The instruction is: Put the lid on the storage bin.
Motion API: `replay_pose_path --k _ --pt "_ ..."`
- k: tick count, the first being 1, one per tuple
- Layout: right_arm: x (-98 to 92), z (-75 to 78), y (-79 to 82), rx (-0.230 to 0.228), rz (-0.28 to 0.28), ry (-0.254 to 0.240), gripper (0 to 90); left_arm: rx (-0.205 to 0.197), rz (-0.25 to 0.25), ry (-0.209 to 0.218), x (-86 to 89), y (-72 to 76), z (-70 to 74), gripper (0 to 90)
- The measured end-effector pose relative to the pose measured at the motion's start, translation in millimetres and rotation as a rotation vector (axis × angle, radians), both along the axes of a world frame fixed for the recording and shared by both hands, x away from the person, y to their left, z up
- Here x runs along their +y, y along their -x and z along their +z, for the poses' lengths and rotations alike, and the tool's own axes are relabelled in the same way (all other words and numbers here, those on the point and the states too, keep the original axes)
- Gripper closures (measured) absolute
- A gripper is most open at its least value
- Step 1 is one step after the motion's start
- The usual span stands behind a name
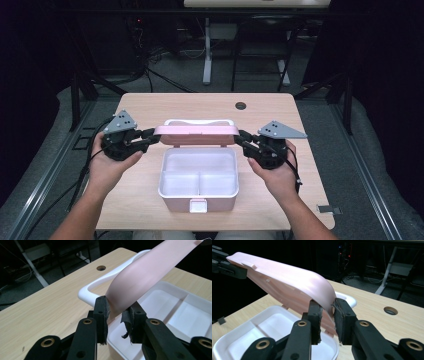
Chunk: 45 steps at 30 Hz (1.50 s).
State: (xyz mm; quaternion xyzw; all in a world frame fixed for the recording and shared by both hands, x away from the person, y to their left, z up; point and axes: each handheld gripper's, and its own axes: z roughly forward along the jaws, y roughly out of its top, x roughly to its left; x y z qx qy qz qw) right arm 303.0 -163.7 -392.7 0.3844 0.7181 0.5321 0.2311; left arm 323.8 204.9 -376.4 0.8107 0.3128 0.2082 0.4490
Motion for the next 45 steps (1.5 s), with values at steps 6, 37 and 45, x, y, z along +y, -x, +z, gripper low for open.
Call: replay_pose_path --k 6,37,45 --pt "0.6 -6.4 14.7 -0.023 0.004 0.026 75.3 0.007 -0.011 0.01 3.8 12.2 -8.6 73.4" --pt "-19.7 -58.0 59.1 0.079 0.067 0.037 75.1 0.08 -0.057 0.017 20.8 60.9 -60.1 74.6" --pt "-28.0 -62.9 61.8 0.101 0.058 0.027 74.3 0.095 -0.044 0.011 25.8 62.3 -66.9 72.7"
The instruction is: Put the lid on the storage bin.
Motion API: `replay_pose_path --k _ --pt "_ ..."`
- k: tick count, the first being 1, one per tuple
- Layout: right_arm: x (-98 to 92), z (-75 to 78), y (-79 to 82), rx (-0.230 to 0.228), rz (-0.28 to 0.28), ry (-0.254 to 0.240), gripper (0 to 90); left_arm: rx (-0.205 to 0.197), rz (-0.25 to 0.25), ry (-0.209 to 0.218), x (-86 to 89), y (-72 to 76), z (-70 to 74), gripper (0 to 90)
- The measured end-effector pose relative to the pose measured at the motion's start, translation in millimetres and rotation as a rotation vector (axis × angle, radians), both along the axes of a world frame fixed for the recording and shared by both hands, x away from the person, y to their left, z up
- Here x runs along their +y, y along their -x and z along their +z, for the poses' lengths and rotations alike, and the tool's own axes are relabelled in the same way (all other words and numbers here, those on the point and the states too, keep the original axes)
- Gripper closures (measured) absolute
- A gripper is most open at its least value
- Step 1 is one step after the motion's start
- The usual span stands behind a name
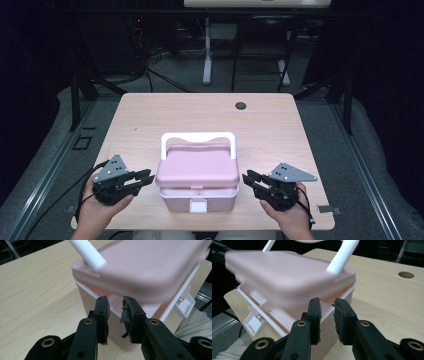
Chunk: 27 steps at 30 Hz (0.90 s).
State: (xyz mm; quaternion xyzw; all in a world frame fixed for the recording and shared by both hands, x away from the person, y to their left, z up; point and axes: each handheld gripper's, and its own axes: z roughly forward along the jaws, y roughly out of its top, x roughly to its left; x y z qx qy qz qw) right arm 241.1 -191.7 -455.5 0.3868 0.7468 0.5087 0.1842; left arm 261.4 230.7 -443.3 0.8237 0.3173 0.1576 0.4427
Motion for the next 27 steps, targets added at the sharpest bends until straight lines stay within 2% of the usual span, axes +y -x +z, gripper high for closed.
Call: replay_pose_path --k 9,16,23,27 --pt "-1.7 -2.6 -6.4 0.015 -0.015 0.007 71.6 0.013 0.035 0.002 6.8 -7.8 -2.7 65.8" --pt "-2.0 -1.9 -22.3 0.023 -0.043 0.006 63.9 0.002 0.072 0.006 8.9 -20.4 0.1 57.2" --pt "-2.0 2.3 -45.6 0.017 -0.077 0.005 59.0 0.021 0.106 0.016 10.2 -44.5 1.2 55.4" --pt "-6.1 -1.4 -61.0 0.023 -0.115 0.017 57.7 0.035 0.129 0.031 13.1 -59.1 -0.2 55.1"
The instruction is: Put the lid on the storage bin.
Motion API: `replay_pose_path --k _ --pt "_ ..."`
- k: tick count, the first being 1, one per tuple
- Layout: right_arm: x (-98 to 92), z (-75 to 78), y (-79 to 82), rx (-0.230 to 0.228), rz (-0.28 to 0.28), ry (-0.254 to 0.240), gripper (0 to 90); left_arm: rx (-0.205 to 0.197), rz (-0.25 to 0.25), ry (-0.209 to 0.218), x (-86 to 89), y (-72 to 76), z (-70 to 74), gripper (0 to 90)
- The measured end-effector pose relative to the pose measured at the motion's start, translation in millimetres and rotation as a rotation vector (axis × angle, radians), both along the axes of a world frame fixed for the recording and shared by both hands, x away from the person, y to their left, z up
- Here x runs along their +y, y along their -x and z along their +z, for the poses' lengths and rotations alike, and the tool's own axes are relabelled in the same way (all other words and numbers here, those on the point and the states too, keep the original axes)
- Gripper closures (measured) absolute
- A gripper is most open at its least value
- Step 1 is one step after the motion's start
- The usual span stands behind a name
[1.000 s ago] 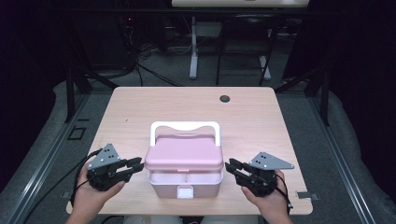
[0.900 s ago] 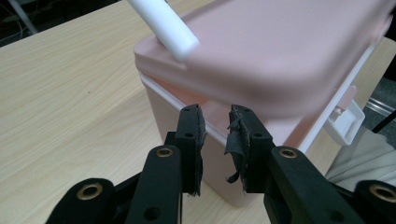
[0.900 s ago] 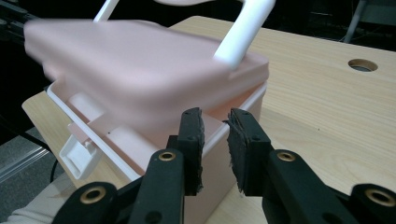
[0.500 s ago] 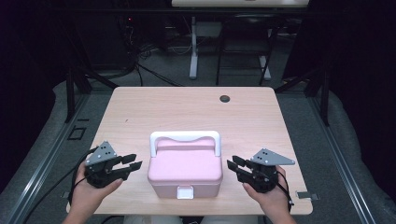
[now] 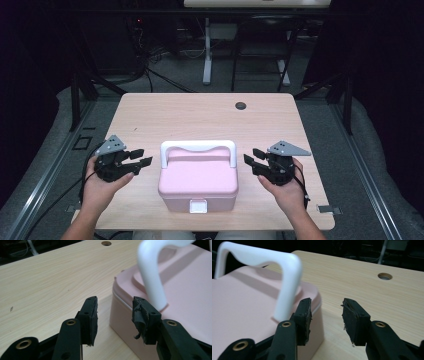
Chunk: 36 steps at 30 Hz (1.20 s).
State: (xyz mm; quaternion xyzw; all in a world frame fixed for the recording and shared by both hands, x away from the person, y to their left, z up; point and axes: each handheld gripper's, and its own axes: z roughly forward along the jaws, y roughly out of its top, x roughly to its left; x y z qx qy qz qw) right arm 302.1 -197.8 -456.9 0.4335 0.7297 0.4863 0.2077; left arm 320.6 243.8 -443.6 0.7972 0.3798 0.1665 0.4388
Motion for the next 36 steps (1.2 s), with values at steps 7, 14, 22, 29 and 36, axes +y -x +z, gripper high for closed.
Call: replay_pose_path --k 7,14,22,29,36 --pt "-14.2 -13.8 -22.5 0.013 -0.079 0.002 55.2 0.007 0.037 0.01 8.7 -18.0 -15.5 53.4" --pt "-29.4 -31.2 -25.3 0.017 -0.145 0.013 54.2 0.034 0.089 0.013 21.1 -22.7 -37.3 49.0" --pt "-34.4 -48.8 -25.5 0.03 -0.171 0.034 52.6 0.077 0.098 -0.003 28.8 -25.5 -59.8 47.3" --pt "-35.4 -60.0 -25.1 0.035 -0.17 0.04 49.5 0.098 0.106 -0.02 30.3 -26.7 -74.4 46.0" --pt "-30.0 -73.5 -27.3 0.059 -0.168 0.073 47.2 0.139 0.09 -0.055 25.7 -29.3 -89.2 44.3"
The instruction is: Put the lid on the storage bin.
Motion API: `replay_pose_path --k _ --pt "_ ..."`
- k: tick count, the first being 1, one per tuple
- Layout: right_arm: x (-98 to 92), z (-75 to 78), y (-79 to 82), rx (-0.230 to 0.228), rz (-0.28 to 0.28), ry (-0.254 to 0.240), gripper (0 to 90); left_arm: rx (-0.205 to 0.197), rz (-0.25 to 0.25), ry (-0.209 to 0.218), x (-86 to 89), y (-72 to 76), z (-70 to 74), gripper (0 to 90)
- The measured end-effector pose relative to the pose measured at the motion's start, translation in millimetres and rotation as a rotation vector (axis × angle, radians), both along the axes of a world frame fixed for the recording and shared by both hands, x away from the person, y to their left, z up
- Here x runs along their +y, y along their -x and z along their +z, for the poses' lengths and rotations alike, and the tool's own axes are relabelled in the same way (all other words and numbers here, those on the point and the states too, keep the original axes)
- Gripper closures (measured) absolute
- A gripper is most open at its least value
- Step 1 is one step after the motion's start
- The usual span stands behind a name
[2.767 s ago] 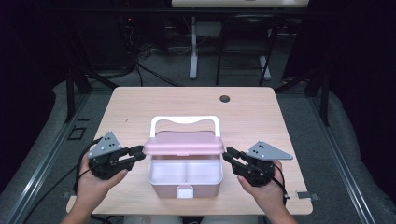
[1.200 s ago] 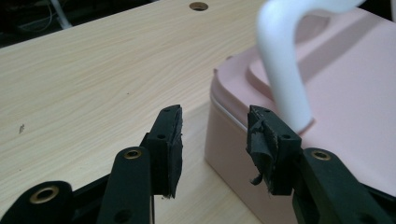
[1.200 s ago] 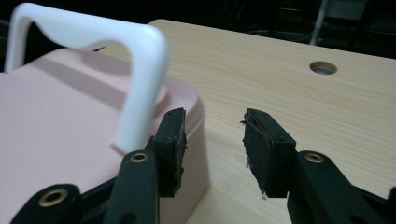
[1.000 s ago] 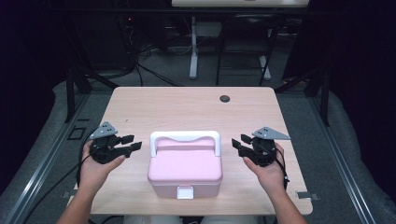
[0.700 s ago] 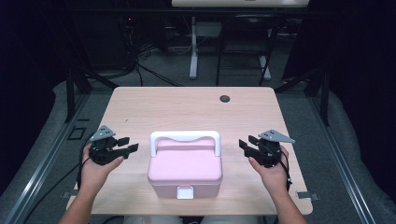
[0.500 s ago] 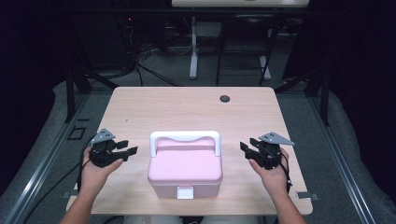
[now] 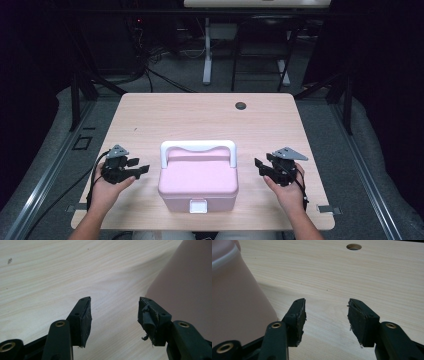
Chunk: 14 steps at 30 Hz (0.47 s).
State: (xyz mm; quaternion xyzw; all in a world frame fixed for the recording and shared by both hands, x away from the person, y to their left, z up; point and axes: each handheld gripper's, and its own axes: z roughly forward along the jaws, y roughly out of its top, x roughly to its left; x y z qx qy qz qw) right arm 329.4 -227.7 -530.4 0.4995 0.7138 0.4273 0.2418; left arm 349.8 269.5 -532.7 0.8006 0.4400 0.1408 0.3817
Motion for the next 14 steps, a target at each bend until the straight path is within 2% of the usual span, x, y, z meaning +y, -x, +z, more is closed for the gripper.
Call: replay_pose_path --k 8,11,14 --pt "4.3 -11.2 -4.3 0.038 0.013 0.03 45.8 0.038 -0.011 -0.02 -1.8 -2.8 -11.1 44.2" --pt "5.1 -14.0 -5.1 0.054 0.016 0.028 45.4 0.032 -0.014 -0.029 -3.8 -3.0 -12.8 44.5" --pt "6.1 -15.8 -5.8 0.05 0.022 0.043 44.9 0.03 -0.021 -0.034 -4.1 -3.8 -13.2 44.5"
